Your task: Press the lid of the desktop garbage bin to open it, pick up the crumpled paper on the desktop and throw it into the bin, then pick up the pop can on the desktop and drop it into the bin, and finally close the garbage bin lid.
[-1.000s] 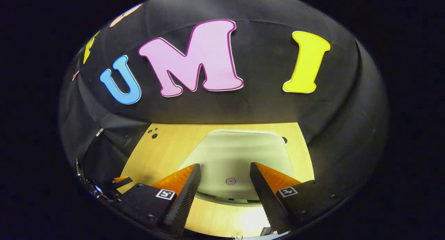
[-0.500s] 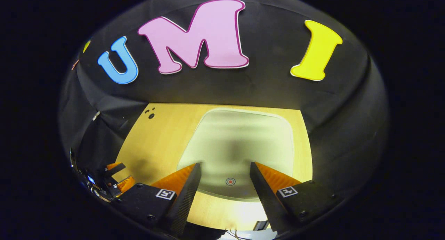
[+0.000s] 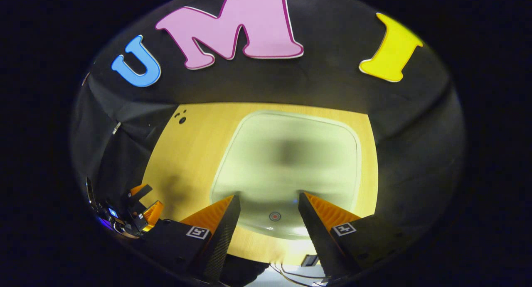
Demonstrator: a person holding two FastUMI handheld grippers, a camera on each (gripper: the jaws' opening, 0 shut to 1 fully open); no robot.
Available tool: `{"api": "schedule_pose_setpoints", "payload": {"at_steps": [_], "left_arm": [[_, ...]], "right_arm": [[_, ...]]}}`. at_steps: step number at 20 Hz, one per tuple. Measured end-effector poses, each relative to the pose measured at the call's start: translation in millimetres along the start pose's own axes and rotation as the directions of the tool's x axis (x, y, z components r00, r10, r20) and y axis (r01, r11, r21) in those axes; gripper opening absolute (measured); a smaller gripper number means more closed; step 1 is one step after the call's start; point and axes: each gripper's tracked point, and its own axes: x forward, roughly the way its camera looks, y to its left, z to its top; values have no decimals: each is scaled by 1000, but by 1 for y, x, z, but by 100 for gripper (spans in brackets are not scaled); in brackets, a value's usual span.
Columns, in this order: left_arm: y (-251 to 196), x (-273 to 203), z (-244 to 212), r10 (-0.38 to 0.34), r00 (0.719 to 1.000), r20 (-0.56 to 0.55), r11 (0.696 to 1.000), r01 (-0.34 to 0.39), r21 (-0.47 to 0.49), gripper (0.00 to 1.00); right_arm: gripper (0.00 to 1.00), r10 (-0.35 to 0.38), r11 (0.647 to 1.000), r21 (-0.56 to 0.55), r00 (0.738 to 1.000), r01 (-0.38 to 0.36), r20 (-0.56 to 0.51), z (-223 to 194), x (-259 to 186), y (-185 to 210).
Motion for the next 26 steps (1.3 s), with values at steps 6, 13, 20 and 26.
{"api": "schedule_pose_setpoints", "payload": {"at_steps": [6, 13, 20, 26], "left_arm": [[-1, 2, 0, 1, 1000, -4, 1000, -1, -10, 95], [-3, 1, 4, -4, 1000, 5, 1000, 4, -2, 95], [-3, -1, 7, -1, 1000, 7, 1000, 1, 9, 95], [-5, -6, 15, -6, 1000, 19, 999, 5, 32, 95]], "right_arm": [[92, -93, 991, -112, 988, 79, -125, -5, 6, -3], [91, -73, 989, -133, 997, 71, -9, 0, 3, 0], [90, -71, 989, -111, 979, 93, 189, -10, -5, 19], [90, -60, 987, -110, 911, 115, 409, -10, -24, 52]]}}
